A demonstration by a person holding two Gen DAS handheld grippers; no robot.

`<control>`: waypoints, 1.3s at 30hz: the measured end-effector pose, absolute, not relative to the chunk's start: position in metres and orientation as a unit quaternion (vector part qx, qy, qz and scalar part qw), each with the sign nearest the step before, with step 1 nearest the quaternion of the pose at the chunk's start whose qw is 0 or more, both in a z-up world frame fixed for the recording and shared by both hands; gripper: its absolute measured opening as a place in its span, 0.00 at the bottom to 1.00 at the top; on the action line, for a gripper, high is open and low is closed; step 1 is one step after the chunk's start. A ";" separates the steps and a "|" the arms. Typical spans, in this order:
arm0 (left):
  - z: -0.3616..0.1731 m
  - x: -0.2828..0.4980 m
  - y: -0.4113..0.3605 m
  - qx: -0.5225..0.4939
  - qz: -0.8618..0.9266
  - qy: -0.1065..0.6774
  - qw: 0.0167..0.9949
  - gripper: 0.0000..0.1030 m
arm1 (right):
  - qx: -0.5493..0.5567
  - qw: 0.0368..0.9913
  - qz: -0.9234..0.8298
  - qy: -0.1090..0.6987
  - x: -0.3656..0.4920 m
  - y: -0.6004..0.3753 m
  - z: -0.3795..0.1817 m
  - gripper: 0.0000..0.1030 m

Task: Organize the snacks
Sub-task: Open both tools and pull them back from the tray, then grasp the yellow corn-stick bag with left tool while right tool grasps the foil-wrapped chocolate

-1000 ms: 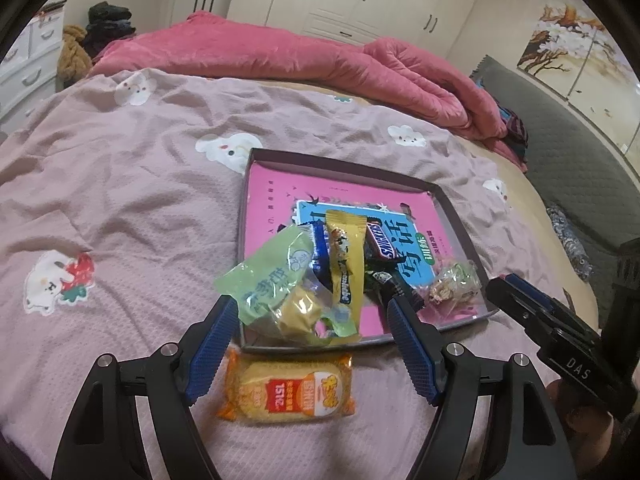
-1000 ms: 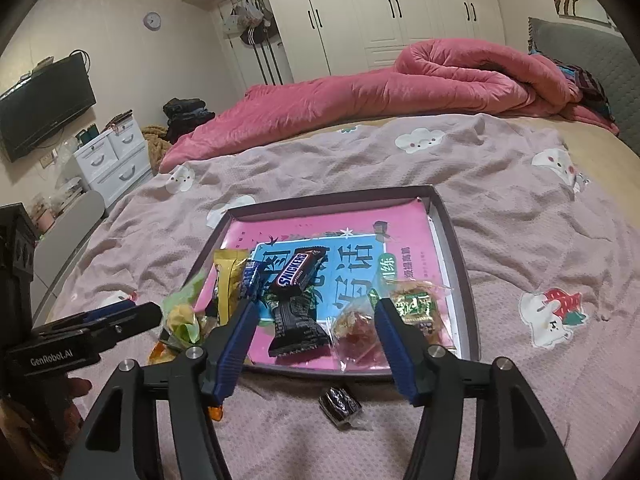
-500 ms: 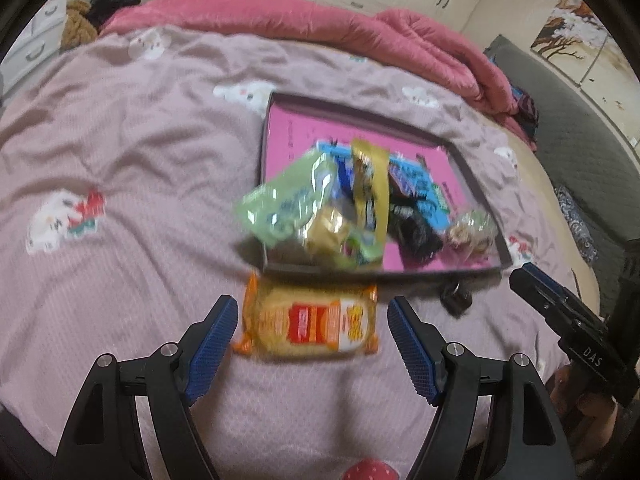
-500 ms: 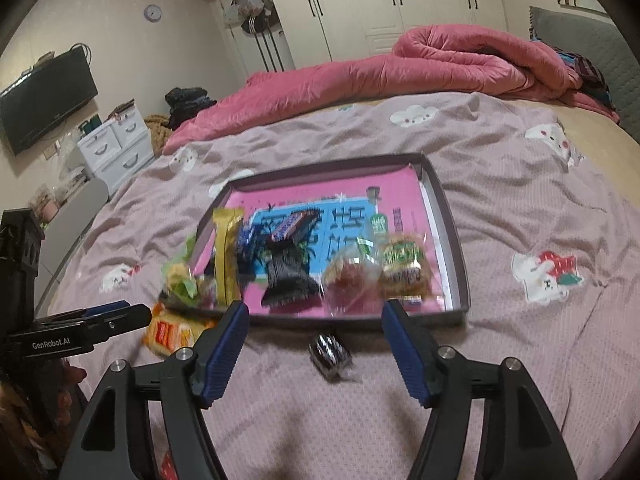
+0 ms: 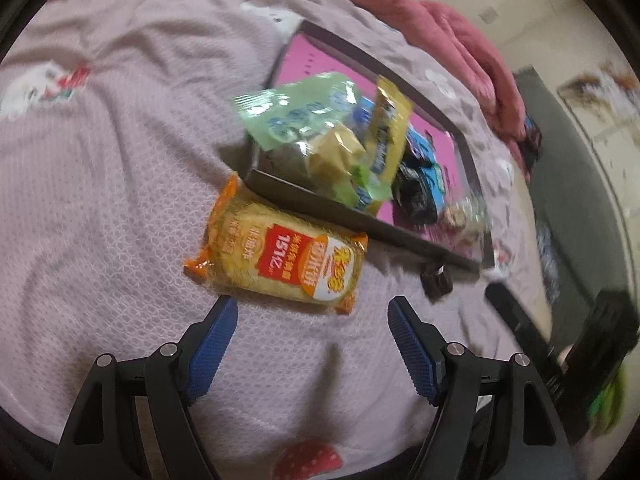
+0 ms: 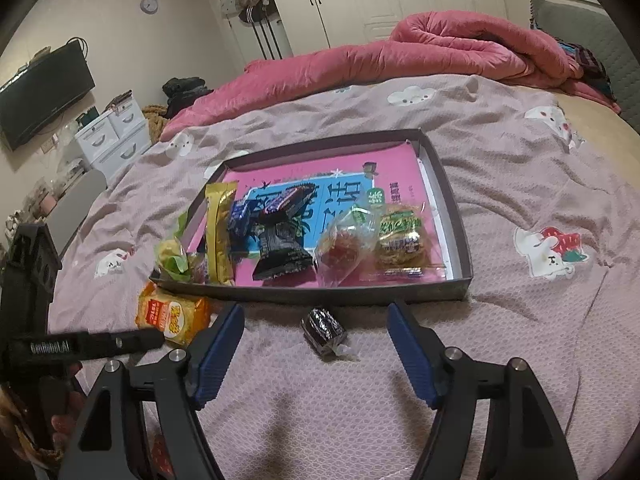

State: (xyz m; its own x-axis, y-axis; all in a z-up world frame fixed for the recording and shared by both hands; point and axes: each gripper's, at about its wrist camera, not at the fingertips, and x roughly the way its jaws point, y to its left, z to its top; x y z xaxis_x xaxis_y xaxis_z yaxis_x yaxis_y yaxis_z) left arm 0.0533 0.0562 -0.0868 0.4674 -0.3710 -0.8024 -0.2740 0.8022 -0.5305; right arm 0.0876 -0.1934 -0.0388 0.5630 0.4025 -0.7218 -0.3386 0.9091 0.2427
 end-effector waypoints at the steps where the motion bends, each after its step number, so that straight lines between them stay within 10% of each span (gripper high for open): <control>1: -0.088 0.054 0.058 -0.322 -0.025 0.512 0.796 0.76 | 0.037 0.882 0.211 0.421 0.088 -0.192 -0.042 0.71; 12: -0.096 0.077 0.059 -0.349 0.040 0.512 0.784 0.76 | -0.001 0.876 0.216 0.432 0.091 -0.177 -0.065 0.71; 25: -0.102 0.093 0.047 -0.325 0.076 0.516 0.788 0.74 | -0.076 0.867 0.216 0.443 0.100 -0.155 -0.090 0.39; 39: -0.099 0.077 0.061 -0.327 0.052 0.511 0.793 0.36 | -0.041 0.864 0.231 0.445 0.091 -0.165 -0.081 0.26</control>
